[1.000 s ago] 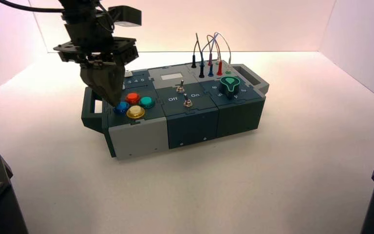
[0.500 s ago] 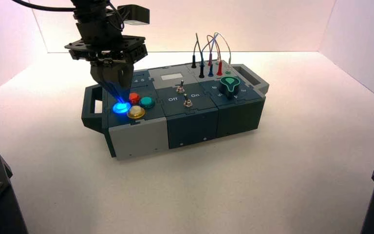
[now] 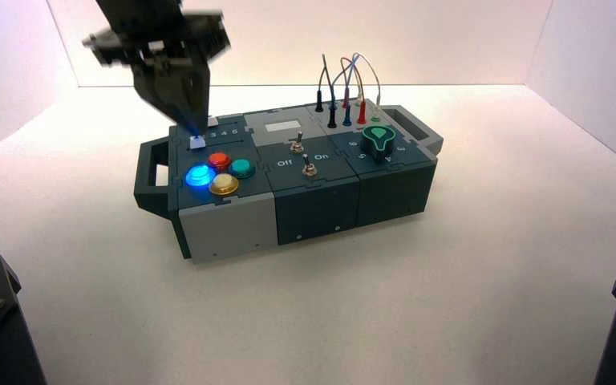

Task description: Push the blue button with the left gripper.

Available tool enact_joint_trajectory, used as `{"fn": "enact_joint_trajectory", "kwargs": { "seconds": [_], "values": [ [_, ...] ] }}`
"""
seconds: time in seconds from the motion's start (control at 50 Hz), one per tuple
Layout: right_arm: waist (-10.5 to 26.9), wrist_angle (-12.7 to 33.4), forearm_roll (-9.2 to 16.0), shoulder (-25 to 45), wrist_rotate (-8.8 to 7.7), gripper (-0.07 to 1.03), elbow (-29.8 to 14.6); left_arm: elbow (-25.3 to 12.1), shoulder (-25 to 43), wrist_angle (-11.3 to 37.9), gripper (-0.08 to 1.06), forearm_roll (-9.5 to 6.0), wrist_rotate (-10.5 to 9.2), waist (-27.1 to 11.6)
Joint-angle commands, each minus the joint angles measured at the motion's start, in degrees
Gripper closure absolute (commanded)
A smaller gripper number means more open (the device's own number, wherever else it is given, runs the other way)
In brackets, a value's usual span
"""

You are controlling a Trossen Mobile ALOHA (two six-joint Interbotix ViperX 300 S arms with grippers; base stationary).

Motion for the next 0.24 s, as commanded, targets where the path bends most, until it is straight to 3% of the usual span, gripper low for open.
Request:
{"fn": "enact_joint_trajectory", "kwargs": {
  "seconds": [0.02, 0.24],
  "values": [
    [0.18, -0.26, 0.18, -0.09, 0.00, 0.99, -1.67, -0.79, -3.87, -0.18, 1.01, 0.18, -0.53, -0.18],
    [0.18, 0.09, 0.26, -0.35, 0.09, 0.99, -1.76, -1.32, -5.54, -0.26, 1.01, 0.53, -0.70, -0.09]
  ]
}}
